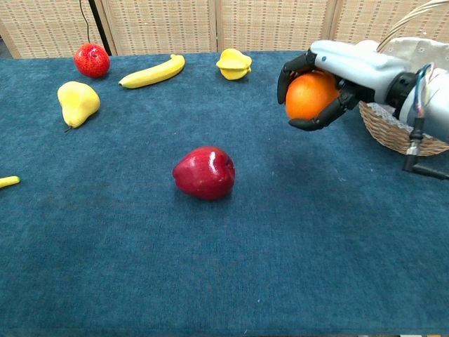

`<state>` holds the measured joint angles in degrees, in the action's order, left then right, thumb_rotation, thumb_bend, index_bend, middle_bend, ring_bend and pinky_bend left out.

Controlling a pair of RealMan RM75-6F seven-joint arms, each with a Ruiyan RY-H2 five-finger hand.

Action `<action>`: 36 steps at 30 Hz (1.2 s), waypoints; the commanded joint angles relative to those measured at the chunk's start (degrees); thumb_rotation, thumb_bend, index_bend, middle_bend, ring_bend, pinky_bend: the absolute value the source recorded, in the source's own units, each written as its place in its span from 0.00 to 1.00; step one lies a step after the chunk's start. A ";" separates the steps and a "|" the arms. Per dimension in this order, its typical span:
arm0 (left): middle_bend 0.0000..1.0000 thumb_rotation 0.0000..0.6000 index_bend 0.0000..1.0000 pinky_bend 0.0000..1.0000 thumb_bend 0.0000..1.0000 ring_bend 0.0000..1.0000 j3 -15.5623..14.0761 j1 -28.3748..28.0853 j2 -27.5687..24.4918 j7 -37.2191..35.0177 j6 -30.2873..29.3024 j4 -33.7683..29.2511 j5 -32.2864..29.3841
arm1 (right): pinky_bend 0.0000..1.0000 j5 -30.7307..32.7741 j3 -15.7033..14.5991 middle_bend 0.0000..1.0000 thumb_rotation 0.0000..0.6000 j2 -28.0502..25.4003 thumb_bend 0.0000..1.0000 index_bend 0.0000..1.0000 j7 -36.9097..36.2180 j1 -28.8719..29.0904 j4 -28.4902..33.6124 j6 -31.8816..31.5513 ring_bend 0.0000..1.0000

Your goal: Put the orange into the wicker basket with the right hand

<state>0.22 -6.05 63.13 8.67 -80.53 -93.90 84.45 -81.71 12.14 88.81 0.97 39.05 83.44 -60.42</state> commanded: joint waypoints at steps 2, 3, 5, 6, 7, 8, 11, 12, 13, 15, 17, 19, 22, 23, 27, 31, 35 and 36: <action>0.00 1.00 0.00 0.00 0.00 0.00 0.09 0.00 0.00 -0.04 -0.05 0.00 -0.14 | 0.60 -2.40 -0.18 0.56 1.00 -6.91 0.56 0.67 4.63 -2.40 9.71 -4.39 0.62; 0.00 1.00 0.00 0.00 0.00 0.00 0.10 0.01 -0.02 -0.10 -0.08 0.00 -0.15 | 0.60 -2.46 -0.27 0.56 1.00 -7.98 0.56 0.67 5.19 -2.77 11.51 -4.77 0.62; 0.00 1.00 0.00 0.00 0.00 0.00 0.10 0.01 -0.03 -0.19 -0.05 0.03 -0.18 | 0.60 -2.63 -0.41 0.57 1.00 -9.62 0.56 0.67 5.56 -3.34 14.14 -5.35 0.62; 0.00 1.00 0.00 0.00 0.00 0.00 0.09 -0.02 -0.04 -0.23 0.00 0.04 -0.20 | 0.60 -2.75 -0.46 0.57 1.00 -10.45 0.56 0.67 5.71 -3.56 15.20 -5.59 0.62; 0.00 1.00 0.00 0.00 0.00 0.00 0.08 -0.03 -0.04 -0.26 0.06 0.05 -0.22 | 0.60 -2.76 -0.40 0.57 1.00 -10.95 0.56 0.67 5.73 -3.68 15.73 -5.75 0.62; 0.00 1.00 0.00 0.00 0.00 0.00 0.03 -0.06 -0.02 -0.24 0.18 0.07 -0.24 | 0.60 -2.53 -0.19 0.57 1.00 -11.60 0.56 0.67 5.61 -3.73 16.26 -5.78 0.62; 0.00 1.00 0.00 0.00 0.00 0.00 -0.02 -0.14 0.02 -0.21 0.44 0.09 -0.33 | 0.60 -0.86 0.92 0.57 1.00 -12.87 0.56 0.67 5.09 -3.36 16.37 -5.04 0.62; 0.00 1.00 0.00 0.00 0.00 0.00 -0.01 -0.14 0.02 -0.25 0.45 0.08 -0.35 | 0.60 -0.37 1.28 0.57 1.00 -13.12 0.56 0.67 5.06 -3.18 16.13 -4.80 0.62; 0.00 1.00 0.00 0.00 0.00 0.00 0.01 -0.13 0.01 -0.30 0.41 0.07 -0.38 | 0.60 0.40 1.78 0.57 1.00 -13.44 0.56 0.67 4.96 -2.92 15.75 -4.40 0.62; 0.00 1.00 0.00 0.00 0.00 0.00 0.04 -0.11 -0.05 -0.37 0.32 0.03 -0.39 | 0.60 1.46 2.48 0.57 1.00 -13.98 0.56 0.67 4.44 -2.56 15.14 -3.81 0.62; 0.00 1.00 0.00 0.00 0.00 0.00 0.08 -0.06 -0.18 -0.55 0.15 -0.04 -0.33 | 0.60 2.85 3.11 0.57 1.00 -14.78 0.56 0.67 3.19 -2.47 13.93 -3.24 0.62; 0.00 1.00 0.00 0.00 0.00 0.00 0.07 -0.06 -0.25 -0.68 0.13 -0.08 -0.30 | 0.60 3.03 3.07 0.57 1.00 -15.20 0.56 0.67 2.49 -2.51 13.50 -3.05 0.62; 0.00 1.00 0.00 0.00 0.00 0.00 0.10 -0.07 -0.29 -0.84 0.18 0.04 -0.42 | 0.60 2.74 2.50 0.57 1.00 -16.29 0.56 0.67 1.52 -3.18 13.36 -3.47 0.62; 0.00 1.00 0.00 0.00 0.00 0.00 0.13 -0.08 -0.30 -0.92 0.20 0.02 -0.48 | 0.60 2.45 2.25 0.57 1.00 -16.70 0.56 0.67 1.40 -3.46 13.53 -3.75 0.62; 0.00 1.00 0.00 0.00 0.00 0.00 0.20 -0.10 -0.31 -0.92 0.24 0.11 -0.66 | 0.60 1.12 1.25 0.57 1.00 -18.27 0.56 0.67 1.10 -4.70 14.80 -5.15 0.62; 0.00 1.00 0.00 0.00 0.00 0.00 0.15 -0.14 -0.29 -0.90 0.29 0.06 -0.57 | 0.60 -0.95 0.04 0.57 1.00 -20.36 0.56 0.67 0.21 -6.28 16.33 -7.00 0.62; 0.00 1.00 0.00 0.00 0.00 0.00 0.09 -0.06 -0.35 -0.80 0.02 -0.14 -0.34 | 0.60 -1.82 -0.60 0.57 1.00 -21.51 0.56 0.68 -1.97 -7.04 16.21 -7.50 0.62; 0.00 1.00 0.00 0.00 0.00 0.00 0.08 -0.02 -0.38 -0.83 -0.08 -0.20 -0.29 | 0.60 -1.83 -0.83 0.57 1.00 -21.74 0.56 0.68 -2.27 -7.25 15.78 -7.49 0.62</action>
<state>0.30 -6.08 62.76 7.84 -80.59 -94.09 84.14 -83.31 11.64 67.42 -0.91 32.13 99.53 -67.75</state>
